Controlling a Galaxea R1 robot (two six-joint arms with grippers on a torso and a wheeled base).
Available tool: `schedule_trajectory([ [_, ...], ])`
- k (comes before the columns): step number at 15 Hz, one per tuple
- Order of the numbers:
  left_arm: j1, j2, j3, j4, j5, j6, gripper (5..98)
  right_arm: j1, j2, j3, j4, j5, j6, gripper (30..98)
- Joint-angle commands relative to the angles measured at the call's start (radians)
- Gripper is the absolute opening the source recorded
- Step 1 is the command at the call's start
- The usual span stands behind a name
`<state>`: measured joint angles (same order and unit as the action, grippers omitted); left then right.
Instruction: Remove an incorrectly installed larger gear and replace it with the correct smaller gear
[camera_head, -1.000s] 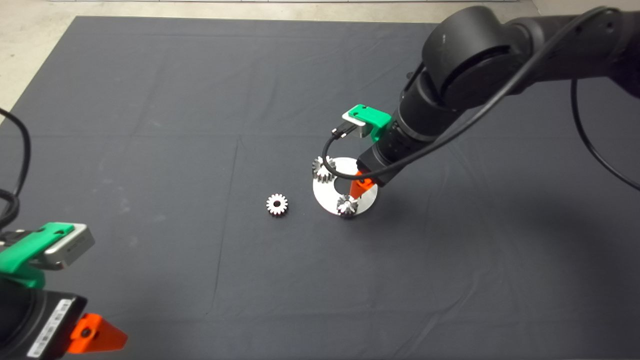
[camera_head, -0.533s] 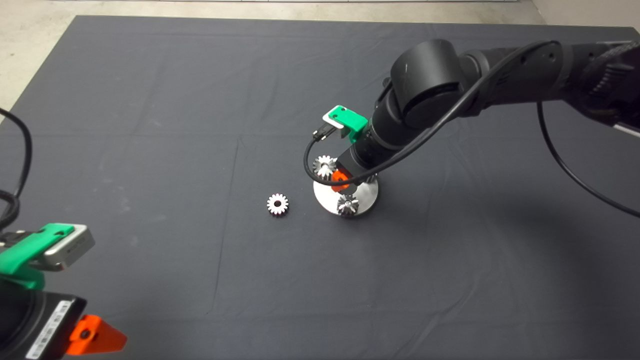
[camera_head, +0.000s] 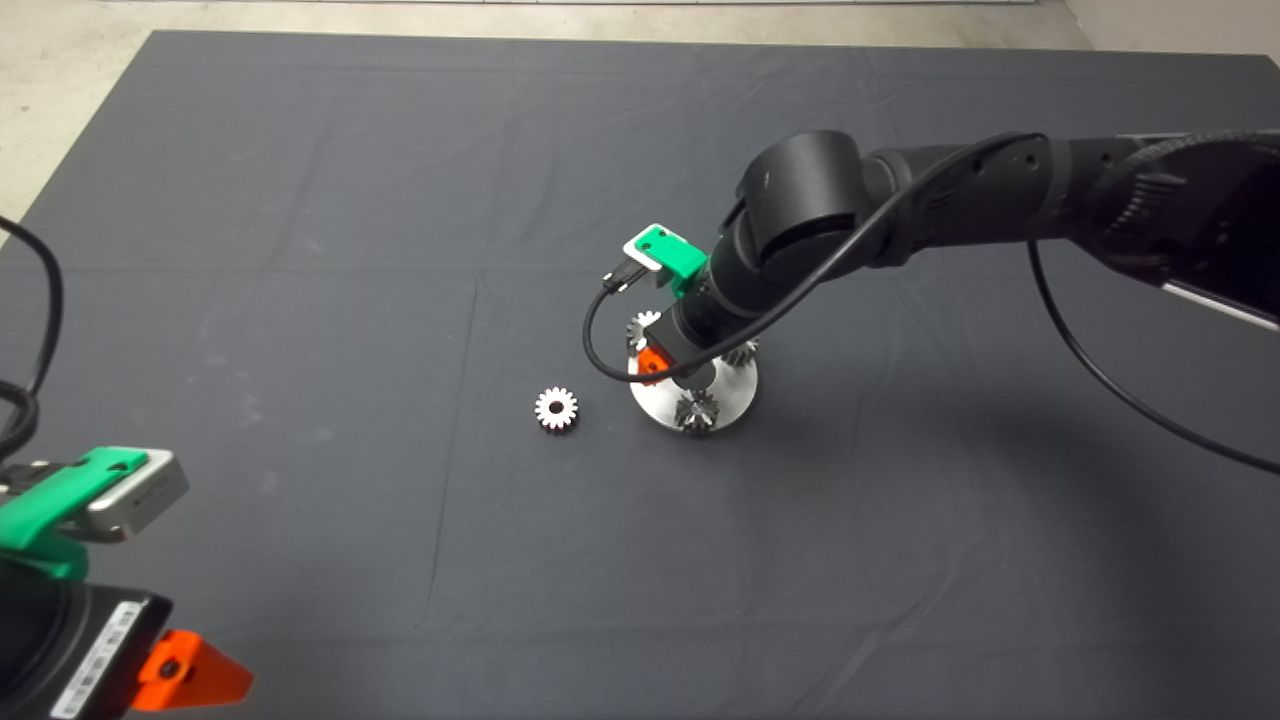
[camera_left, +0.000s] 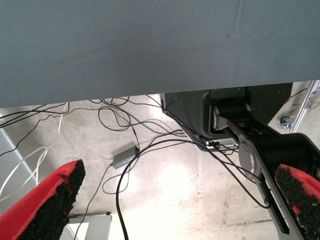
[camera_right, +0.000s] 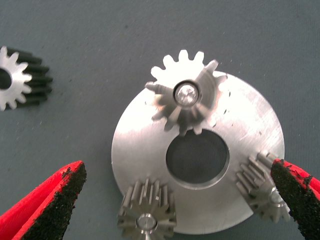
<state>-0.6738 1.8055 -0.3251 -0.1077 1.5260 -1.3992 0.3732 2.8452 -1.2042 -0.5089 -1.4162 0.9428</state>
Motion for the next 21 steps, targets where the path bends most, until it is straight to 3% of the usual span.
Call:
schedule_trajectory([
  [1,-0.006,0.001,0.017,-0.015,0.036,0.002,97.6,0.010,0.030,-0.040,-0.048,0.013,-0.004,97.6],
  [4,-0.006,0.001,0.017,-0.015,0.036,0.002,97.6,-0.002,0.035,-0.047,-0.100,0.013,-0.010,97.6],
  [13,-0.006,0.001,0.017,-0.015,0.036,0.002,97.6,-0.042,0.051,-0.093,-0.122,0.014,-0.026,96.3],
  [17,-0.006,0.001,0.017,-0.015,0.036,0.002,97.6,-0.048,0.084,-0.145,-0.122,0.052,-0.042,95.5],
  [21,-0.006,-0.001,0.017,-0.015,0.036,0.002,97.6,-0.049,0.094,-0.179,-0.122,0.075,-0.050,86.5],
])
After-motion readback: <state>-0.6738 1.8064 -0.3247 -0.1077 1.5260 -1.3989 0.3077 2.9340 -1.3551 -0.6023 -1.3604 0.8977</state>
